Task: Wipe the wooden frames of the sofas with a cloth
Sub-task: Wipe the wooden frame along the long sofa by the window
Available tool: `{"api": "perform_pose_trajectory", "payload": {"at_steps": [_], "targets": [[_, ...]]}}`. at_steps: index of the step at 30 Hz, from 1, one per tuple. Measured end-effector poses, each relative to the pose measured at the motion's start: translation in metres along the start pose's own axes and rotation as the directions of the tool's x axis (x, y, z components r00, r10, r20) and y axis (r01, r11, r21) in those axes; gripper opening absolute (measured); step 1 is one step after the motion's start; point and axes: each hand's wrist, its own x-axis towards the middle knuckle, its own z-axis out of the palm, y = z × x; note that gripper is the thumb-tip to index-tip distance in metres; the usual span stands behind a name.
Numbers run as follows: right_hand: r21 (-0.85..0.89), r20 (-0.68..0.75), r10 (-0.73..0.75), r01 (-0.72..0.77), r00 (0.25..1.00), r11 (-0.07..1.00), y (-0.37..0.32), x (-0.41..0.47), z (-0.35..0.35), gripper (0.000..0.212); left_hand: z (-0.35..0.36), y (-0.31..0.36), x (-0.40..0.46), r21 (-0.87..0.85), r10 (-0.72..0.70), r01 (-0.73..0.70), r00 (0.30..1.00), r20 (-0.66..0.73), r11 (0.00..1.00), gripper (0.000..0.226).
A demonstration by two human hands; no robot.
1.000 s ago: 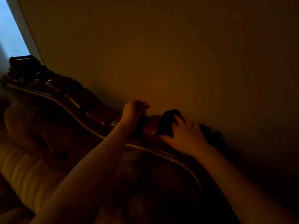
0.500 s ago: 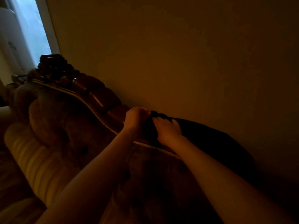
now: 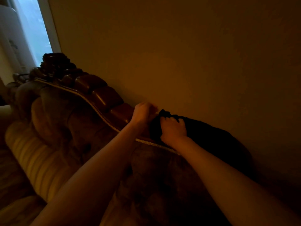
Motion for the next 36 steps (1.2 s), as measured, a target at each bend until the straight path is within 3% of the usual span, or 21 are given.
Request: {"api": "perform_pose_trajectory", "payload": {"at_steps": [2, 3, 6, 7, 9, 12, 15, 17, 20, 22, 24, 27, 29, 32, 36], "targets": [[0.141, 0.042, -0.044, 0.038, 0.998, 0.989, 0.02, 0.002, -0.011, 0.05, 0.007, 0.001, -0.001, 0.133, -0.013, 0.01, 1.0, 0.025, 0.991, 0.019], [0.192, 0.071, -0.04, 0.025, 0.997, 0.981, 0.032, 0.004, -0.015, 0.056, 0.013, 0.001, -0.002, 0.221, -0.011, 0.0, 0.999, 0.046, 0.975, 0.017], [0.31, 0.123, 0.024, -0.061, 0.992, 0.949, 0.073, 0.003, -0.019, 0.097, 0.037, -0.002, -0.007, 0.364, 0.007, -0.056, 0.991, 0.135, 0.93, 0.013], [0.334, 0.138, 0.043, -0.087, 0.99, 0.939, 0.089, 0.003, -0.015, 0.099, 0.047, -0.003, -0.008, 0.443, 0.033, -0.112, 0.983, 0.182, 0.89, 0.017], [0.339, 0.191, 0.084, -0.146, 0.978, 0.929, 0.119, -0.009, -0.015, 0.081, 0.07, -0.003, -0.011, 0.648, 0.063, -0.248, 0.954, 0.294, 0.72, 0.025], [0.457, 0.302, 0.213, -0.337, 0.929, 0.823, 0.158, -0.036, -0.015, 0.072, 0.112, -0.003, -0.021, 0.753, 0.009, -0.379, 0.896, 0.444, 0.538, 0.031], [0.715, 0.353, 0.219, -0.413, 0.91, 0.564, 0.194, -0.066, -0.003, 0.055, 0.155, -0.009, -0.032, 0.776, -0.085, -0.482, 0.826, 0.558, 0.407, 0.036], [0.842, 0.374, 0.203, -0.423, 0.905, 0.334, 0.211, -0.091, 0.009, 0.042, 0.183, -0.019, -0.036, 0.793, -0.161, -0.552, 0.785, 0.598, 0.258, 0.037], [0.882, 0.398, 0.319, -0.455, 0.86, 0.126, 0.235, -0.125, 0.051, 0.041, 0.221, -0.037, -0.044, 0.796, -0.292, -0.605, 0.764, 0.575, -0.019, 0.046], [0.886, 0.419, 0.398, -0.464, 0.816, 0.019, 0.243, -0.146, 0.089, 0.045, 0.24, -0.042, -0.052, 0.782, -0.347, -0.588, 0.792, 0.503, -0.207, 0.053], [0.864, 0.483, 0.427, -0.495, 0.764, -0.092, 0.245, -0.16, 0.123, 0.05, 0.255, -0.044, -0.061, 0.739, -0.366, -0.595, 0.795, 0.484, -0.317, 0.053], [0.808, 0.588, 0.407, -0.523, 0.699, -0.27, 0.246, -0.168, 0.153, 0.041, 0.271, -0.058, -0.072, 0.615, -0.326, -0.686, 0.727, 0.604, -0.39, 0.049], [0.759, 0.651, 0.372, -0.567, 0.662, -0.319, 0.246, -0.171, 0.163, 0.042, 0.28, -0.068, -0.071, 0.573, -0.32, -0.701, 0.708, 0.63, -0.425, 0.048], [0.76, 0.65, 0.337, -0.569, 0.681, -0.316, 0.246, -0.178, 0.178, 0.045, 0.289, -0.077, -0.067, 0.531, -0.363, -0.703, 0.705, 0.609, -0.474, 0.043], [0.781, 0.593, 0.298, -0.445, 0.748, -0.438, 0.244, -0.18, 0.161, 0.033, 0.289, -0.08, -0.068, 0.535, -0.318, -0.686, 0.715, 0.623, -0.493, 0.037]]}}
